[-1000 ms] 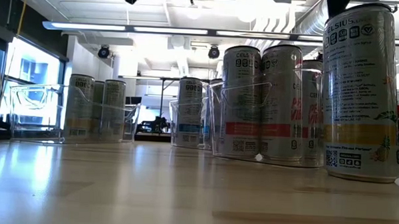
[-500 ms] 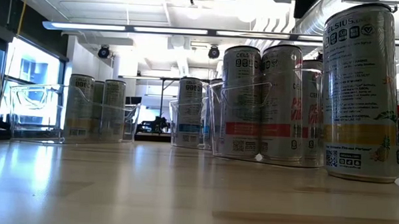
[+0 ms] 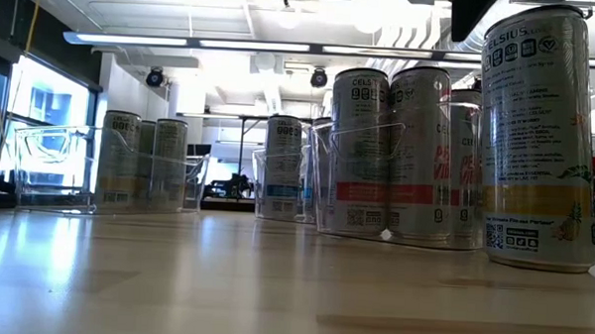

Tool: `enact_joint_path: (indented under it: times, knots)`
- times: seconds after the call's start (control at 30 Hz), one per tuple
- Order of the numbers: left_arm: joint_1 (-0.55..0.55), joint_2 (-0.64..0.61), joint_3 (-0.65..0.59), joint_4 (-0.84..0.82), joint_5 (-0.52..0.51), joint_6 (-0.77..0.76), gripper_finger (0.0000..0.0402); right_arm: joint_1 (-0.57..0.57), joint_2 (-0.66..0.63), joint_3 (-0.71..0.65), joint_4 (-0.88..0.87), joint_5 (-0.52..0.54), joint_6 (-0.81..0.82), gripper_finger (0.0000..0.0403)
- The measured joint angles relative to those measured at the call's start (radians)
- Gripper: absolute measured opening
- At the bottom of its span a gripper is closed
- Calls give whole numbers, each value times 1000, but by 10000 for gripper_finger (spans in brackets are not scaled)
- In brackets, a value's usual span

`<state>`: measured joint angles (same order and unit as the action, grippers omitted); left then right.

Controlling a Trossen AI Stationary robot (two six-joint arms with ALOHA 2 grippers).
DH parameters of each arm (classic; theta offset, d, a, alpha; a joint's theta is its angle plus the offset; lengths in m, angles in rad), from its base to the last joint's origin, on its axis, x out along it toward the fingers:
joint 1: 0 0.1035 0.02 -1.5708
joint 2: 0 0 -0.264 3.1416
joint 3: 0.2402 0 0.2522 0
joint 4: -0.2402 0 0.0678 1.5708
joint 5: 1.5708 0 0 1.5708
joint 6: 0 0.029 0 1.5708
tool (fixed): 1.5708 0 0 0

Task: Sort soda cans
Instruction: Put the white-yellow soda can into the top left transparent bin

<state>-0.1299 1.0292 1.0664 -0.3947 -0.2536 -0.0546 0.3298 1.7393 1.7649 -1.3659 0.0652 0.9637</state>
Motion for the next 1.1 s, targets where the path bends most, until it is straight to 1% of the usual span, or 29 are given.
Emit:
enact_joint_path:
  times: [0.07,0.13,0.2,0.3,0.37,0.43,0.5,0.53,0.6,0.67,0.77,0.87,0.93,1.0,1.1]
  knots:
    - [0,-1,0,-5,15,7,372,3,0,0,-6,25,50,384]
    - [0,0,0,-5,19,7,372,18,0,0,-19,90,110,385]
    - [0,0,0,-3,14,6,372,39,0,0,-70,138,120,385]
    - [0,0,0,11,4,7,372,44,-2,0,-192,94,119,385]
    - [0,0,0,33,2,7,372,38,-12,-2,-207,92,85,385]
    - [0,0,0,61,1,6,372,36,-35,-2,-159,99,41,385]
    - [5,0,0,79,1,7,372,31,-59,-1,-88,63,11,385]
    - [7,1,0,84,1,3,372,30,-65,-3,-64,28,-1,385]
    - [13,4,0,88,1,-17,372,35,-75,-39,-41,-43,-9,385]
    - [19,5,0,88,1,-29,372,54,-79,-98,-27,-69,-1,385]
    - [19,4,0,89,-1,-43,372,81,-85,-142,68,-96,-3,385]
    - [19,5,0,90,-1,-49,372,95,-89,-144,163,-57,-25,385]
    - [19,5,0,97,-2,-49,372,113,-88,-145,177,-5,-24,385]
    - [18,5,0,95,-3,-49,372,132,-88,-145,185,39,31,385]
    - [19,5,0,95,-3,-49,372,150,-88,-145,184,50,72,385]
